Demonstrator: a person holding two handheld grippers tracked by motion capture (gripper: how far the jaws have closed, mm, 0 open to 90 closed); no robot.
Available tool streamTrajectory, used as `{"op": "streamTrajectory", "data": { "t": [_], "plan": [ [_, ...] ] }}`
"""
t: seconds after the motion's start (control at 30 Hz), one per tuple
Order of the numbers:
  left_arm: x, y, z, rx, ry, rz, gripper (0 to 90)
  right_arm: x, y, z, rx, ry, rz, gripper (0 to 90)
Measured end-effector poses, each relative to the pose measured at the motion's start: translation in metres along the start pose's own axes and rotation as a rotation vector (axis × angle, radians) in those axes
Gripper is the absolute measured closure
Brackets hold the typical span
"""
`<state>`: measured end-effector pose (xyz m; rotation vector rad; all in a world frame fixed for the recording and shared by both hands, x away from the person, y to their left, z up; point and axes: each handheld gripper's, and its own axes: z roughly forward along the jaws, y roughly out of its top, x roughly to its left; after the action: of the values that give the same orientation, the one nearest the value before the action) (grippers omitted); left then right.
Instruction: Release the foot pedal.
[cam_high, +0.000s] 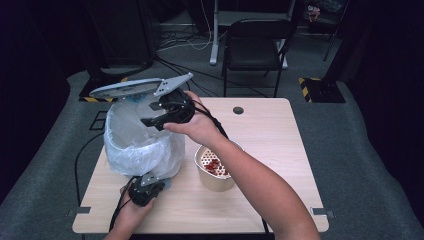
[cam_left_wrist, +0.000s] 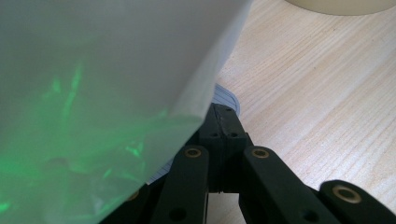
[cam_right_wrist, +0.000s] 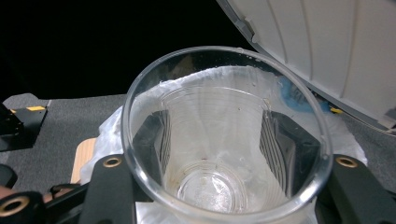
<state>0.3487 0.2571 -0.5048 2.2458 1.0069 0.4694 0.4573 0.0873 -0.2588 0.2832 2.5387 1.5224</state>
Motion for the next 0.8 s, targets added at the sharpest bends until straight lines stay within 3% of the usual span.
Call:
{"op": "streamTrajectory", "data": {
  "t": [0.37, 0.43, 0.5, 0.67, 0.8],
  "plan": [
    [0.000, 0.000, 0.000, -0.001, 0.000, -0.002, 90.0, -0.002, 0.000, 0.024, 0.005, -0.024, 0.050, 36.4],
    [0.000, 0.000, 0.000, 0.000, 0.000, -0.001, 90.0, -0.001, -0.001, 0.029, -0.007, -0.035, 0.075, 20.6],
    [0.000, 0.000, 0.000, 0.001, -0.001, -0.001, 90.0, 0.004, -0.003, 0.034, -0.001, -0.046, 0.066, 6.3],
    [-0.001, 0.001, 0.000, 0.002, -0.002, -0.006, 90.0, 0.006, -0.008, 0.029, -0.010, -0.073, 0.065, 1.6],
    [0.000, 0.002, 0.001, 0.002, -0.006, 0.004, 90.0, 0.004, -0.011, 0.012, -0.018, -0.080, 0.063, 2.9]
  ]
}}
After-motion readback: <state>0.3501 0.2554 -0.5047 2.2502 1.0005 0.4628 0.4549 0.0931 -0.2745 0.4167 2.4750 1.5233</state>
